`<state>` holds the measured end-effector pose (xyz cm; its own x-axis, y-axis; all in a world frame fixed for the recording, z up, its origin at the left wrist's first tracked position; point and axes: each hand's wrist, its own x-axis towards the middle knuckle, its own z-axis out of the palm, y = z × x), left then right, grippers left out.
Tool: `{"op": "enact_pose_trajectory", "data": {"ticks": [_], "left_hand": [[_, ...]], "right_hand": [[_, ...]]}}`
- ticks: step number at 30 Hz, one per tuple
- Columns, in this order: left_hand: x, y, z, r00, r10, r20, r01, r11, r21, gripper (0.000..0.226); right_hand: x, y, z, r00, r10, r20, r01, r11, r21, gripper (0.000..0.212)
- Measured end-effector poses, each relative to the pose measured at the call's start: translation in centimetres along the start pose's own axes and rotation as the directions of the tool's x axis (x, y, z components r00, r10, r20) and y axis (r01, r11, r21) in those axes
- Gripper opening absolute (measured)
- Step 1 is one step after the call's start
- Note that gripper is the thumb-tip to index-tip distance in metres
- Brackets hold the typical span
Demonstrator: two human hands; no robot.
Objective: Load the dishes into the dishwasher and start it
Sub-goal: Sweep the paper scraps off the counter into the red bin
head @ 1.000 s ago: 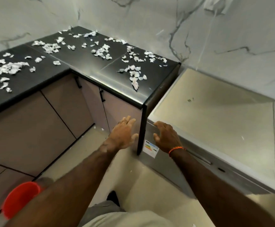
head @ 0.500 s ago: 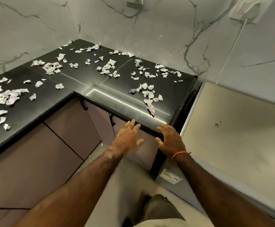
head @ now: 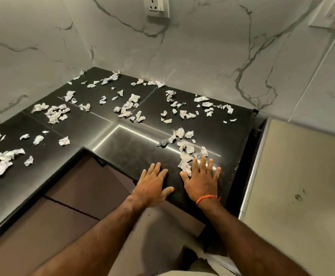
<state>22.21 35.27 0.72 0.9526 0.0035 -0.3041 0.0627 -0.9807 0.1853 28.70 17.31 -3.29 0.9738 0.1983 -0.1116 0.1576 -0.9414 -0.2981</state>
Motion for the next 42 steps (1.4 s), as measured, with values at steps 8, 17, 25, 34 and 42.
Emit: {"op": "enact_pose_trajectory", "data": {"ticks": [8, 17, 25, 34, 42], "left_hand": [[5.5, -2.9, -0.8, 0.998, 0.025, -0.052, -0.025, 1.000, -0.005, 0.104], [11.5, -8.7, -2.3, 0.992, 0.099, -0.079, -0.097, 0.995, 0.030, 0.114], [15.9, -14.8, -4.2, 0.982, 0.034, -0.188, -0.037, 0.999, -0.010, 0.106], [16.3, -15.3, -4.8, 0.958, 0.254, -0.135, -0.247, 0.967, 0.066, 0.121], [19.1, -11.3, -4.6, 0.931, 0.322, -0.169, -0.317, 0.947, 0.055, 0.121]], "right_hand": [[4.8, 0.0, -0.2, 0.989, 0.053, -0.139, -0.057, 0.998, -0.024, 0.085], [10.3, -3.0, 0.1, 0.993, 0.094, -0.073, -0.094, 0.996, 0.009, 0.085], [13.4, -5.0, 0.4, 0.877, 0.439, -0.195, -0.436, 0.898, 0.062, 0.082], [16.1, -7.0, 0.3, 0.880, 0.415, -0.232, -0.391, 0.909, 0.143, 0.068], [19.1, -6.1, 0.6, 0.943, 0.217, -0.253, -0.181, 0.971, 0.158, 0.050]]}}
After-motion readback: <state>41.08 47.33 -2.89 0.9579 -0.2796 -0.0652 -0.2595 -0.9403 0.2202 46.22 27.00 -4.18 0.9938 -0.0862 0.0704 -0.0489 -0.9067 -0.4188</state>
